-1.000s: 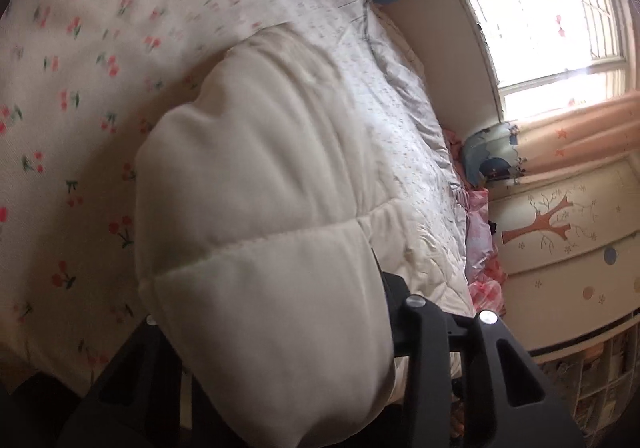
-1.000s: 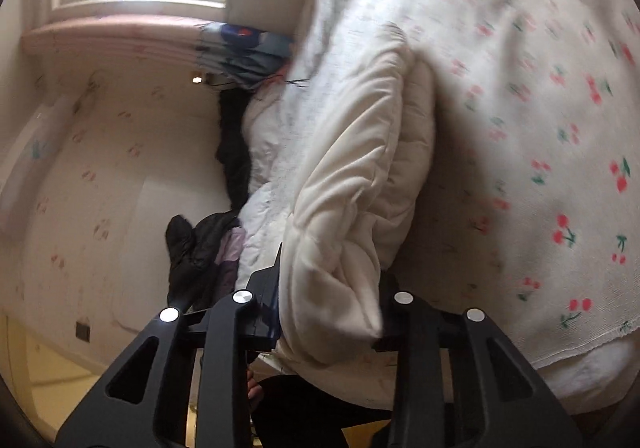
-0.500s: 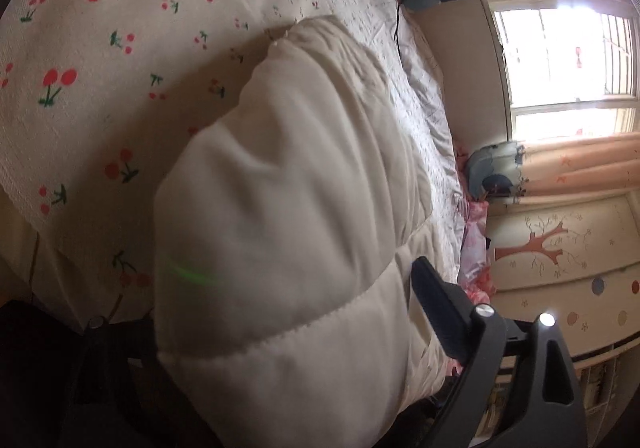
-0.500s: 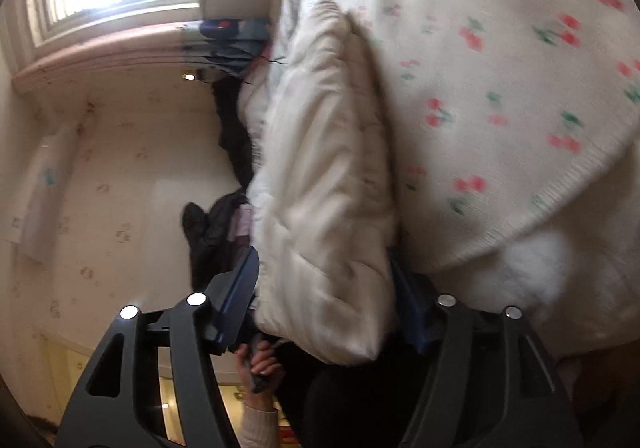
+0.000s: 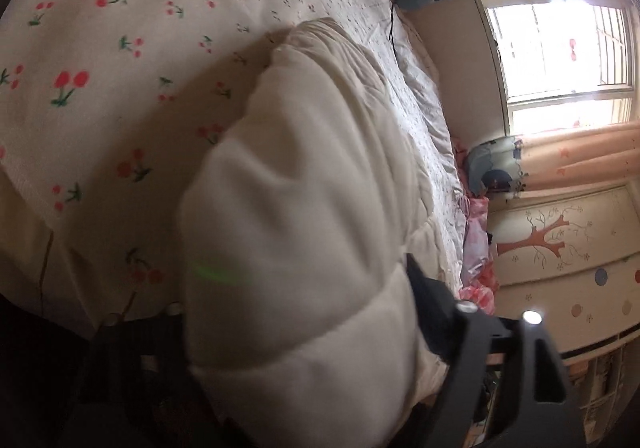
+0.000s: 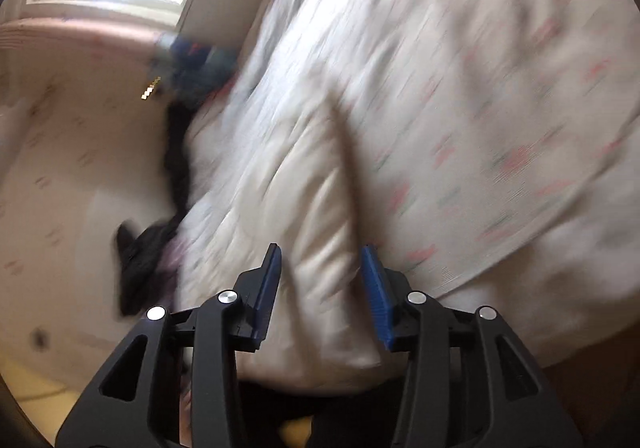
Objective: Fold large clothes
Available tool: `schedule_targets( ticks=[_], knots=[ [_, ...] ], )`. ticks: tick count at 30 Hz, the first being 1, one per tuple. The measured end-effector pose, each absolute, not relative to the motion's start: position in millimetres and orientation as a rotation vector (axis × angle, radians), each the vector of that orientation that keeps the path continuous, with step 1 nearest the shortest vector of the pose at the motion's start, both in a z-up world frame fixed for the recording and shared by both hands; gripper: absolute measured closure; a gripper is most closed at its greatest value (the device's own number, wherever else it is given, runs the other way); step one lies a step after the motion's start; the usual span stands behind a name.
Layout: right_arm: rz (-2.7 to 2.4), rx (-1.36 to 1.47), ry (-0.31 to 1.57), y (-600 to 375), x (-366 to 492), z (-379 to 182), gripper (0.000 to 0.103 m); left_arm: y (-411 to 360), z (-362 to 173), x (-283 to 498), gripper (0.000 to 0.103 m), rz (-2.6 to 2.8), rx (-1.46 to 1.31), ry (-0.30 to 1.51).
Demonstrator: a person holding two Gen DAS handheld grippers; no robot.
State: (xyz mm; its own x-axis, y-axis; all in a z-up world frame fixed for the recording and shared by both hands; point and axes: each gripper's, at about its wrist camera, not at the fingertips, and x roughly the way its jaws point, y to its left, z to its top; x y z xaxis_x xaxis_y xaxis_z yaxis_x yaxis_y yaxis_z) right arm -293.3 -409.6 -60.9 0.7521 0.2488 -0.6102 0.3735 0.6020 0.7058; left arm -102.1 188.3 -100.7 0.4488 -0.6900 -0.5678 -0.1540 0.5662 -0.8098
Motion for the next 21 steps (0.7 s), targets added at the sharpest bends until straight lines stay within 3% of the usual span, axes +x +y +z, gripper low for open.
schedule_targets(
  ticks=[4,7,10,13,15,21],
  knots=[
    [-0.011,0.583,0.655,-356.6,-243.6,6.6,0.044,187.8,-101.4,-102.7,0.015,-0.375,-0.982,1.054],
    [0.090,0.354,0.724,-289.3,-171.4,16.6,0.034,186.8,-98.7,-104.9,0.009,-0.314,-0.988,1.021],
    [0.171,0.128,0.839,-207.0,-103.3,-9.1,0.034,185.1,-96.2,-107.8,0.009,-0.270,-0.990,1.013],
    [0.156,-0.083,1.071,-154.6,-63.6,-80.3,0.033,184.1,-94.9,-108.1,0.009,-0.243,-0.997,1.007],
    [0.170,-0.079,1.152,-153.1,-50.0,-108.0,0.030,184.9,-96.2,-108.7,0.009,-0.234,-1.004,1.004],
    [0.248,-0.014,1.002,-149.0,-96.3,-34.8,0.031,180.6,-92.8,-109.9,0.009,-0.223,-0.958,1.029]
  ],
)
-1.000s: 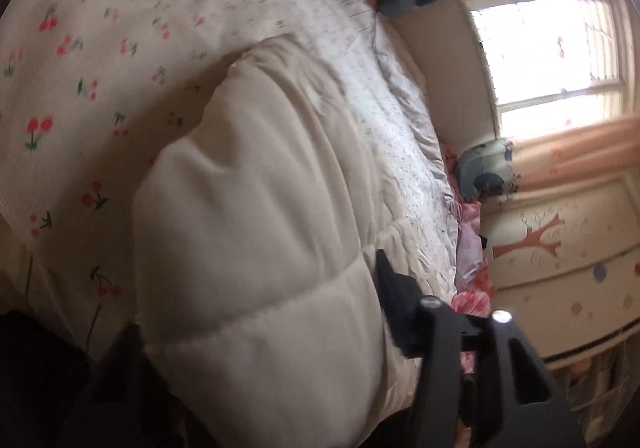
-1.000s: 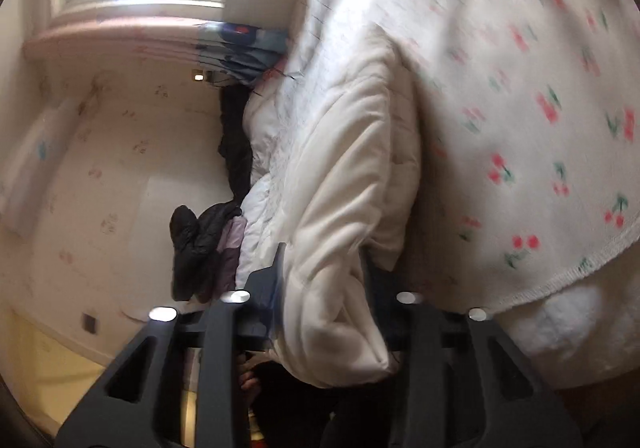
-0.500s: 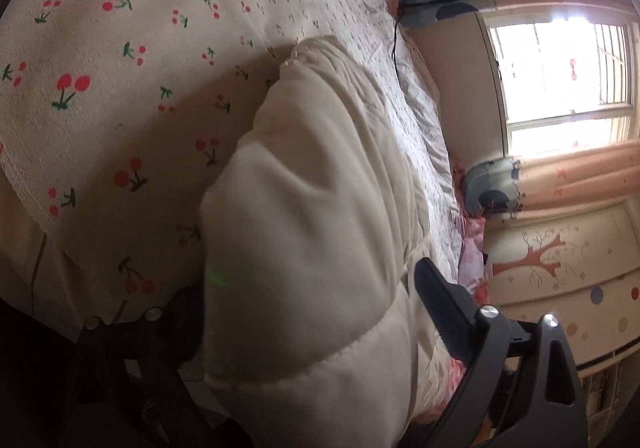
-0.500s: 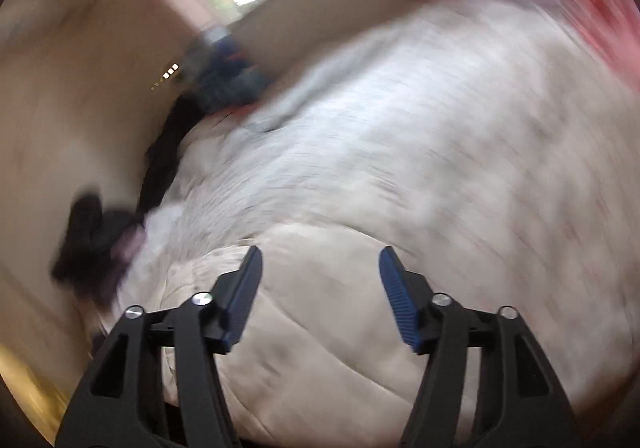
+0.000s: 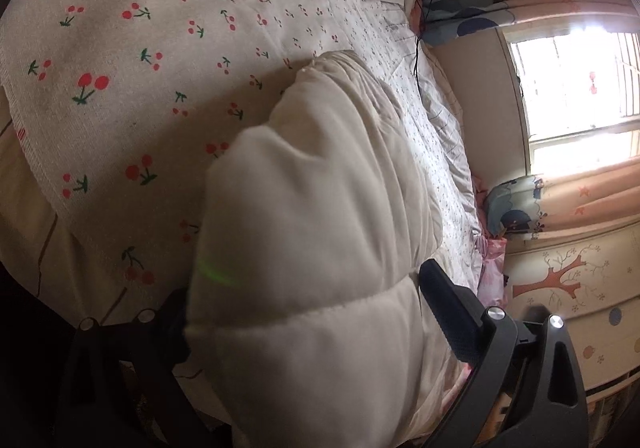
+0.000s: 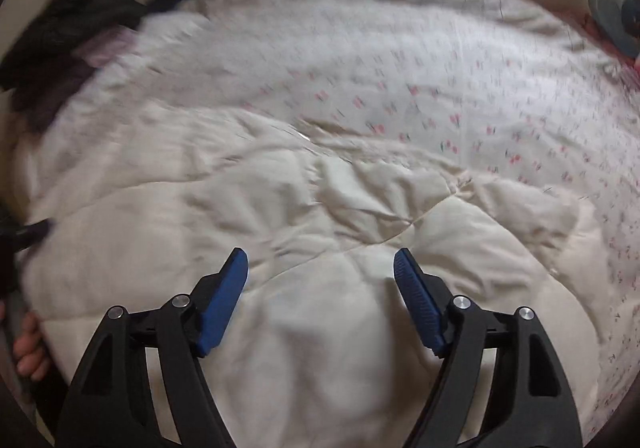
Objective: Fold large clothes
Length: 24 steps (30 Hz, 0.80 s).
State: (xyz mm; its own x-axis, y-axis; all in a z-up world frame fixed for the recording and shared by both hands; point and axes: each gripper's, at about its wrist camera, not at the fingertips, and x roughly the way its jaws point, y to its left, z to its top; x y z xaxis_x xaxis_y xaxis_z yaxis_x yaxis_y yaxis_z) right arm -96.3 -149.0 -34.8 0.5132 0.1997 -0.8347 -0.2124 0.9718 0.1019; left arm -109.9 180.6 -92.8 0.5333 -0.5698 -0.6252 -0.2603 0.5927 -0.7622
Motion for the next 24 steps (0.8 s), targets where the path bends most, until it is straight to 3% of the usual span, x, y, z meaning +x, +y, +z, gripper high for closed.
schedule_targets(
  ticks=[2,3,5,8,13,18,19,20,24],
  knots=[
    [0.288,-0.053,1.006,-131.1,-118.4,-34.5,0.027,179.6,-93.1,-108.4,0.008,-0.219,-0.955,1.027],
    [0.304,-0.133,1.091,-115.4,-123.9,-57.9,0.024,179.0,-93.9,-107.7,0.008,-0.215,-0.956,1.024],
    [0.297,-0.234,1.074,-104.0,-127.9,-76.7,0.019,177.2,-94.8,-107.2,0.007,-0.203,-0.962,1.025],
    [0.334,-0.039,1.056,-119.2,-123.9,-48.7,0.019,175.4,-92.3,-109.4,0.007,-0.199,-0.956,1.025],
    [0.218,-0.104,0.976,-119.2,-78.5,-10.7,0.019,176.0,-93.2,-108.7,0.007,-0.204,-0.960,1.024],
    [0.118,-0.117,1.171,-124.6,20.9,-73.4,0.018,178.3,-93.8,-109.1,0.007,-0.208,-0.997,1.018],
    [0.129,-0.134,1.267,-120.5,34.8,-104.2,0.009,179.6,-94.6,-110.5,0.007,-0.214,-1.000,1.018],
    [0.136,-0.125,1.287,-119.8,37.2,-117.5,0.006,179.1,-93.9,-109.7,0.007,-0.220,-0.998,1.021],
    [0.203,-0.027,1.156,-129.7,8.4,-76.9,0.008,178.6,-92.8,-105.9,0.007,-0.229,-0.981,1.056]
  ],
)
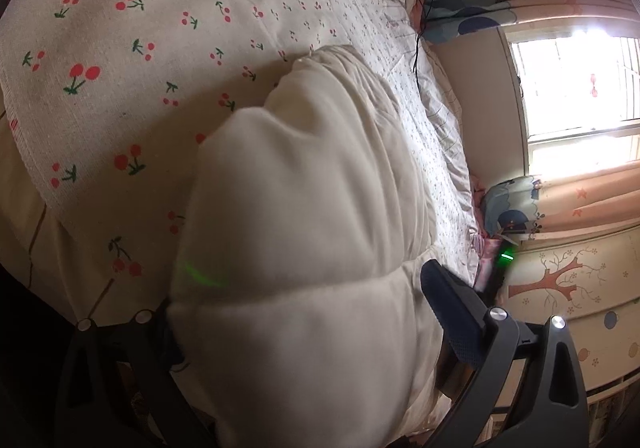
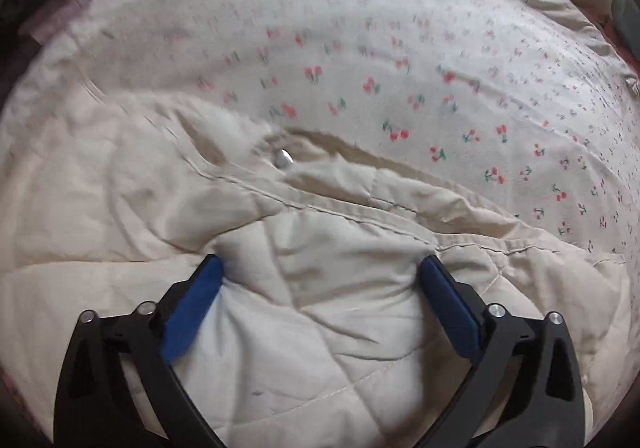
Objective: Fold large clothes
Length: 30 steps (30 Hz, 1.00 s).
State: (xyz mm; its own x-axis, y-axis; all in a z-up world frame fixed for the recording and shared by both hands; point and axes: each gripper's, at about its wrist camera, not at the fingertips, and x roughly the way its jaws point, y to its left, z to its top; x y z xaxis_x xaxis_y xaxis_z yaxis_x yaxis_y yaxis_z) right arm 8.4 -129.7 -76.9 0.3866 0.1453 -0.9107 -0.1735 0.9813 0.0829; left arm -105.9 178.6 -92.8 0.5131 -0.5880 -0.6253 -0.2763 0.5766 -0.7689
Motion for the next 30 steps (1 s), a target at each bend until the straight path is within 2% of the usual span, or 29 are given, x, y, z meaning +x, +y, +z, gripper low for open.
schedule_targets(
  ticks=[3,5,8,9,15,19,23,26,30],
  knots=[
    [0.292,-0.037,1.002,-126.0,-53.2,-36.5,0.008,178.4,-91.4,-105.1,0.007,-0.233,-0.982,1.059],
    [0.359,-0.095,0.939,-116.7,-98.0,-28.9,0.008,176.9,-90.5,-107.2,0.007,-0.235,-0.978,1.051],
    [0.337,-0.249,1.061,-100.2,-114.7,-77.7,0.007,174.9,-90.7,-110.2,0.007,-0.219,-0.982,1.043],
    [0.336,-0.245,1.048,-100.5,-115.6,-82.7,0.006,173.1,-90.4,-111.0,0.007,-0.213,-0.986,1.046],
    [0.341,-0.193,0.977,-102.4,-143.7,-40.3,0.006,170.9,-85.4,-112.7,0.007,-0.188,-0.996,1.034],
    [0.344,-0.228,1.049,-102.9,-153.4,-62.1,0.006,170.2,-83.0,-115.4,0.008,-0.188,-0.986,1.008],
    [0.350,-0.181,0.962,-102.5,-170.9,-43.6,0.006,167.6,-73.8,-117.7,0.014,-0.208,-0.971,0.977],
    [0.346,-0.270,1.053,-83.3,-170.1,-65.9,0.006,167.0,-69.1,-116.8,0.018,-0.220,-0.970,0.961],
    [0.341,-0.217,1.002,-87.0,-173.6,-55.6,0.006,166.1,-65.3,-117.4,0.023,-0.233,-0.953,0.948]
  ],
)
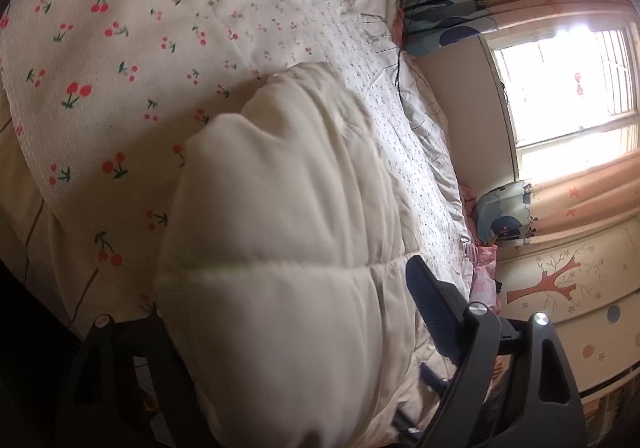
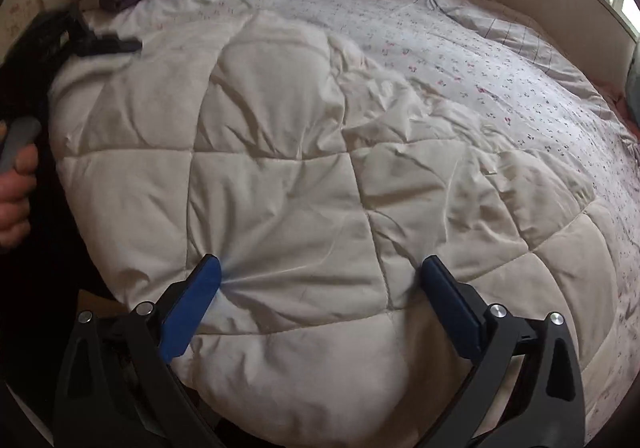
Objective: Fold large clothes
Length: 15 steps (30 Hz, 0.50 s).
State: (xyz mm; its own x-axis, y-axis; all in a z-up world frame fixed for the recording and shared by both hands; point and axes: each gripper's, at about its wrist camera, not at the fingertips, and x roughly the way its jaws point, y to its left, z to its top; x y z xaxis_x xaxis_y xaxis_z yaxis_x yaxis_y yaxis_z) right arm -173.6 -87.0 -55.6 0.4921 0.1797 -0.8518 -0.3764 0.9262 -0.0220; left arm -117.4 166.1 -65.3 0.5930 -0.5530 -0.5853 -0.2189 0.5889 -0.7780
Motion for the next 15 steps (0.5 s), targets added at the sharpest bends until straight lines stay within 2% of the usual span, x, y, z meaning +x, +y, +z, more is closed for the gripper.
schedule_targets(
  ticks=[3,8,11,15],
  knots=[
    [0.323,-0.193,1.037,-90.0,-175.4,-64.8,0.006,167.3,-62.7,-117.8,0.032,-0.249,-0.934,0.948],
    [0.302,-0.171,1.047,-88.6,-172.5,-79.4,0.006,162.3,-45.9,-125.1,0.060,-0.291,-0.907,0.890],
    [0.279,-0.191,1.031,-83.8,-173.1,-82.8,0.006,143.9,-18.4,-130.8,0.065,-0.356,-0.843,0.828],
    [0.276,-0.150,1.005,-87.1,-179.6,-84.1,0.006,93.8,29.6,-137.2,0.067,-0.477,-0.698,0.753]
  ],
)
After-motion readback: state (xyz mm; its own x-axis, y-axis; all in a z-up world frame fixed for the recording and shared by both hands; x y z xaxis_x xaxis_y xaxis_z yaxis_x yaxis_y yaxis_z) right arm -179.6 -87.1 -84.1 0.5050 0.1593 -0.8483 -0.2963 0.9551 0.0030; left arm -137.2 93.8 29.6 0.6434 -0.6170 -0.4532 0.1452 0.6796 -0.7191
